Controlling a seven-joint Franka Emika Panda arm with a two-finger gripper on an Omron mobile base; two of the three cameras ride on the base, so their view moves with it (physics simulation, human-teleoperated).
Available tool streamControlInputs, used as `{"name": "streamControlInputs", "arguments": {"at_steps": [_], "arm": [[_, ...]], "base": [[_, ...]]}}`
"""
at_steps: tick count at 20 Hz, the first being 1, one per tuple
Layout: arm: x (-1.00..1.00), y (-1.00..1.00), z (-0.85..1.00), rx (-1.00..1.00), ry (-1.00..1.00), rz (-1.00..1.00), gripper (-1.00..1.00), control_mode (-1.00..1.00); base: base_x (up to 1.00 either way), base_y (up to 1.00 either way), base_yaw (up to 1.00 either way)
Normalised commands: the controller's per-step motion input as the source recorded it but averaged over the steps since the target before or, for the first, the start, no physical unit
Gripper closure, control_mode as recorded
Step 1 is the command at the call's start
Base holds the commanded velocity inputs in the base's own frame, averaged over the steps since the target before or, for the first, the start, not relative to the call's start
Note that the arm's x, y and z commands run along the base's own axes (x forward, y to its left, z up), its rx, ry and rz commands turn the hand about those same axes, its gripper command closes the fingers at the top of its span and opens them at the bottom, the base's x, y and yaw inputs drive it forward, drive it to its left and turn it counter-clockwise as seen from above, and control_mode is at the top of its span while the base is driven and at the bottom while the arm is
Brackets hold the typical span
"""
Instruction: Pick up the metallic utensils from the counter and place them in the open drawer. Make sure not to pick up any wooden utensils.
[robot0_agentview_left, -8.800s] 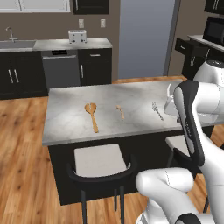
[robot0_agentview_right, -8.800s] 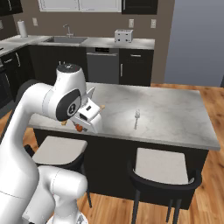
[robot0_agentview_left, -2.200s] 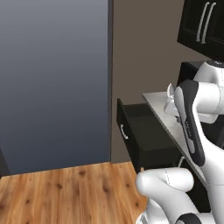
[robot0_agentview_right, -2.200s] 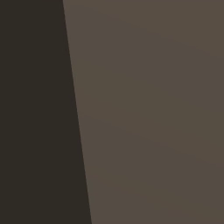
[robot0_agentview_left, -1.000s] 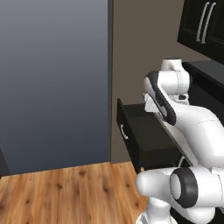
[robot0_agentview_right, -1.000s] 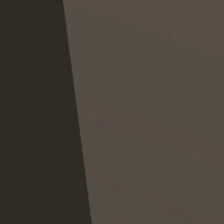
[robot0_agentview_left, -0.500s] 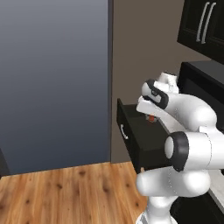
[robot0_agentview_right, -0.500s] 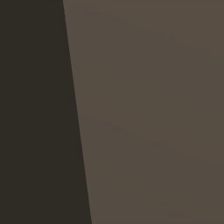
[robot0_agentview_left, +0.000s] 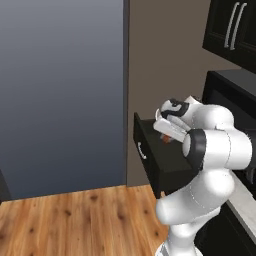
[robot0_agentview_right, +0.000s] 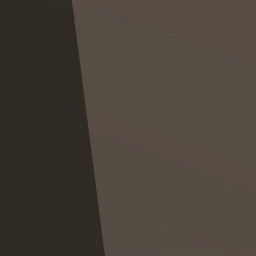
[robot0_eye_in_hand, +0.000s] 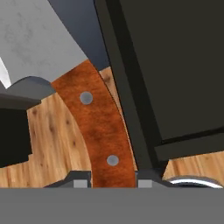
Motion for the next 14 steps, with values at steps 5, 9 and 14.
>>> {"name": "streamControlInputs", "arguments": {"at_steps": [5,9,14], "arm": [[0.64,0.00,-0.23,-0.13,0.00,0.00,1.00,-1.00],[0.66,0.00,-0.51,-0.10,0.00,0.00,1.00,-1.00],[0.61,0.00,-0.76,-0.07,0.00,0.00,1.00,-1.00]], "base": [[0.00,0.00,0.00],[0.00,0.00,0.00],[0.00,0.00,0.00]]}}
